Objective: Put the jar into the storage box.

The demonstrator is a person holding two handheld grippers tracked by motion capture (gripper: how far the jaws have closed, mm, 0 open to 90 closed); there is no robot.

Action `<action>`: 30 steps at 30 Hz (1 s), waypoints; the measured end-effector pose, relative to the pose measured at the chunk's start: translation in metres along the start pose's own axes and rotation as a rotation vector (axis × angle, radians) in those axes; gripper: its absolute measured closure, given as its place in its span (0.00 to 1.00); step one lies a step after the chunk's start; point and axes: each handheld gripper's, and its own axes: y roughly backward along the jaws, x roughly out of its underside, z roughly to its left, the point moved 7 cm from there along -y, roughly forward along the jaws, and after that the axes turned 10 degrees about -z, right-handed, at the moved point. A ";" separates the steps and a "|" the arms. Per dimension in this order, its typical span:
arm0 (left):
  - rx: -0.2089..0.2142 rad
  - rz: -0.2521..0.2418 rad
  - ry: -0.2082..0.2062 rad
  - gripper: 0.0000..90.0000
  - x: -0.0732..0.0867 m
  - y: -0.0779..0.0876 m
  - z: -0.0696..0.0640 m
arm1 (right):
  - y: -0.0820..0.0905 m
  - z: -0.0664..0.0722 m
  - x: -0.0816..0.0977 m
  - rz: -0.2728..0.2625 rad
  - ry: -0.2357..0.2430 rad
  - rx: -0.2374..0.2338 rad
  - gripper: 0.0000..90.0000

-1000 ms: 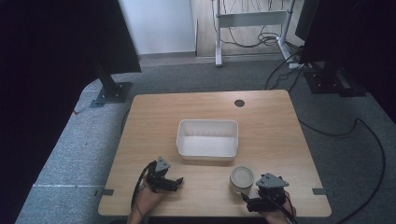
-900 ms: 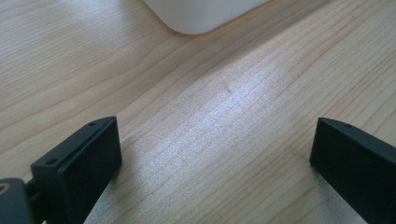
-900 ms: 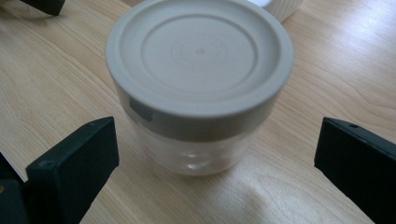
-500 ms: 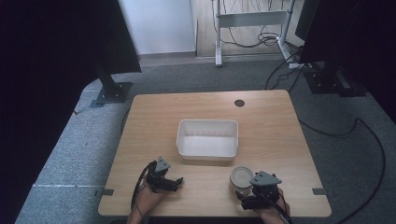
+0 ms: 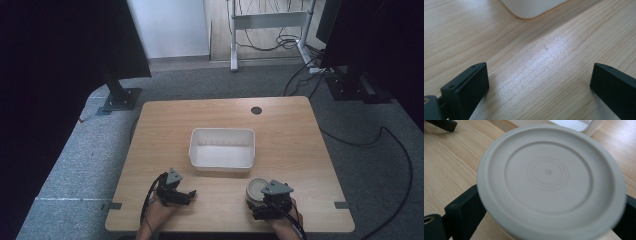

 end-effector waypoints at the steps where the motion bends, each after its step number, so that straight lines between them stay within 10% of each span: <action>1: 0.000 0.000 0.000 0.02 0.000 0.000 0.000 | -0.002 0.001 0.000 0.001 0.002 0.000 0.05; 30: 0.000 0.001 0.000 0.02 0.000 0.000 0.000 | -0.002 0.000 -0.013 0.001 -0.026 0.029 0.10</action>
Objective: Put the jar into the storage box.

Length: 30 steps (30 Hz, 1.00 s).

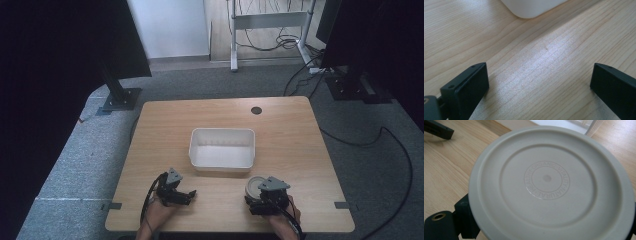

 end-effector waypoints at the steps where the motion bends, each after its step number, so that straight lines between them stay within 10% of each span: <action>1: 0.000 0.000 0.000 0.02 0.000 0.000 0.000 | 0.000 0.000 -0.001 -0.001 0.000 0.000 0.10; 30: 0.000 0.000 0.000 0.02 0.000 0.000 0.000 | -0.021 0.000 -0.033 -0.017 -0.007 -0.014 0.10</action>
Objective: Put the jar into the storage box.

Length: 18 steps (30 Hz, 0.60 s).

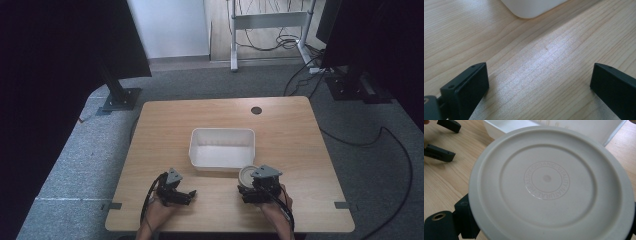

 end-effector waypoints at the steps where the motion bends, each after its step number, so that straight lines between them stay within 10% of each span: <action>1: 0.000 0.000 0.000 0.02 0.000 0.000 0.000 | -0.001 0.000 -0.001 -0.001 0.000 -0.001 0.10; 18: 0.000 0.000 0.000 0.02 0.000 0.000 0.000 | -0.018 0.005 -0.025 -0.022 0.020 -0.014 0.10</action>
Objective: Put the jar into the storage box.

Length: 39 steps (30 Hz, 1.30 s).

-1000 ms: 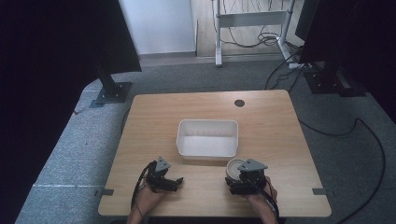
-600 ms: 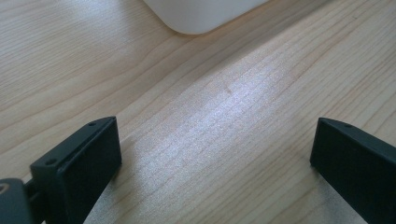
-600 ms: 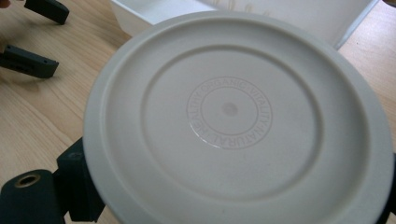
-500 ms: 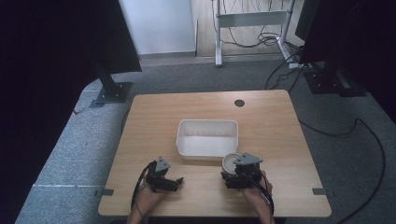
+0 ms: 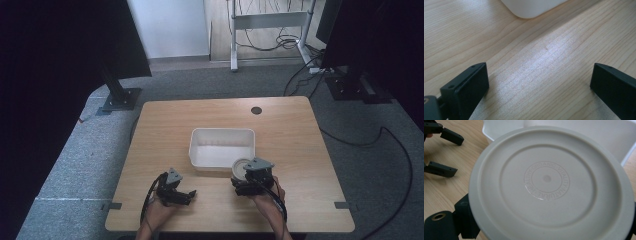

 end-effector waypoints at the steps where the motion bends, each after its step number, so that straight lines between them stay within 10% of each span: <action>1: 0.000 0.000 0.000 0.02 0.000 0.000 0.000 | -0.001 0.000 -0.001 0.001 0.002 -0.001 0.10; 39: 0.000 0.002 -0.001 0.02 0.000 0.000 0.000 | -0.058 0.010 -0.042 -0.012 0.012 -0.014 0.10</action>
